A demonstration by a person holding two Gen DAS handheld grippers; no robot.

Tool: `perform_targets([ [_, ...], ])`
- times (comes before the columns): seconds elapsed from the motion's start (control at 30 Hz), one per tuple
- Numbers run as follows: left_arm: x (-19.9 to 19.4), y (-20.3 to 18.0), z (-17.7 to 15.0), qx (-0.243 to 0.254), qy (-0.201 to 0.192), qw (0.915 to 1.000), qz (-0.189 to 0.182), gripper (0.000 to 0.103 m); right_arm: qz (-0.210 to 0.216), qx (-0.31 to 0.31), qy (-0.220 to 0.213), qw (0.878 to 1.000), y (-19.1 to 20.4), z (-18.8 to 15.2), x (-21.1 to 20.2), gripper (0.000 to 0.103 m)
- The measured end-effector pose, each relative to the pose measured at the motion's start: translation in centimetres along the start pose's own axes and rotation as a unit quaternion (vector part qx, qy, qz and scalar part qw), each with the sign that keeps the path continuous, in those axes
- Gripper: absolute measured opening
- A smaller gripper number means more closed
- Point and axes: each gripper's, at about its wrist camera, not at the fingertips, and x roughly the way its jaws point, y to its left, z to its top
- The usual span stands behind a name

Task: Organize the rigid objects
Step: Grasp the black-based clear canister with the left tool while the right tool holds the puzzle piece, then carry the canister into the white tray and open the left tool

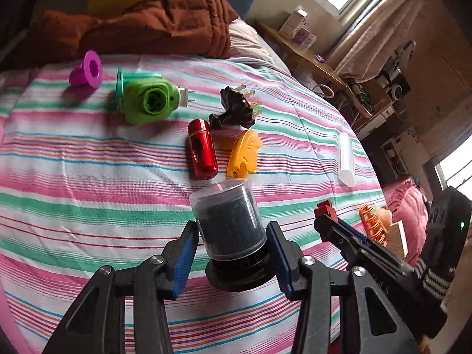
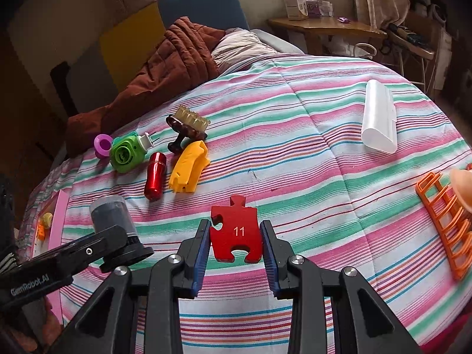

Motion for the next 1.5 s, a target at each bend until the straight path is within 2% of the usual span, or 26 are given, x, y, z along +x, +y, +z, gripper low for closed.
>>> perform_targets([
  [0.17,-3.4,0.4,-1.0,0.056,-0.045,0.9971,0.023,0.048,0.017,-0.008,0.002,1.000,0.6,-0.5,0.2,0.034],
  [0.3,-6.1,1.9,-1.5,0.068,-0.068,0.9947,0.036,0.048,0.030,-0.011,0.008,0.999,1.2,-0.9,0.6,0.034],
  [0.63,-12.0,9.9,-3.7,0.015,-0.106,0.9893,0.099,0.048,0.041,-0.040,0.015,0.998,3.2,-2.4,1.0,0.034],
  [0.8,-14.3,14.2,-4.3,-0.012,-0.125,0.9832,0.132,0.048,0.038,-0.077,-0.014,0.996,4.5,-2.9,0.4,0.034],
  [0.93,-15.8,18.2,-4.7,-0.029,-0.139,0.9731,0.181,0.048,0.043,-0.092,-0.026,0.994,5.3,-2.7,-0.3,0.034],
  [1.0,-16.2,20.3,-4.8,-0.038,-0.140,0.9662,0.213,0.048,0.040,-0.100,-0.025,0.994,5.8,-2.5,-0.5,0.034],
  [1.17,-16.4,24.8,-4.9,-0.057,-0.136,0.9528,0.266,0.048,0.053,-0.116,-0.024,0.992,8.0,-2.7,-1.4,0.034],
  [1.43,-16.4,28.8,-4.5,-0.079,-0.154,0.9372,0.303,0.048,0.098,-0.126,-0.026,0.987,12.6,-3.4,-2.0,0.034],
  [1.5,-16.0,29.5,-4.1,-0.087,-0.139,0.9404,0.298,0.048,0.106,-0.129,-0.023,0.986,13.8,-3.6,-1.9,0.034],
])
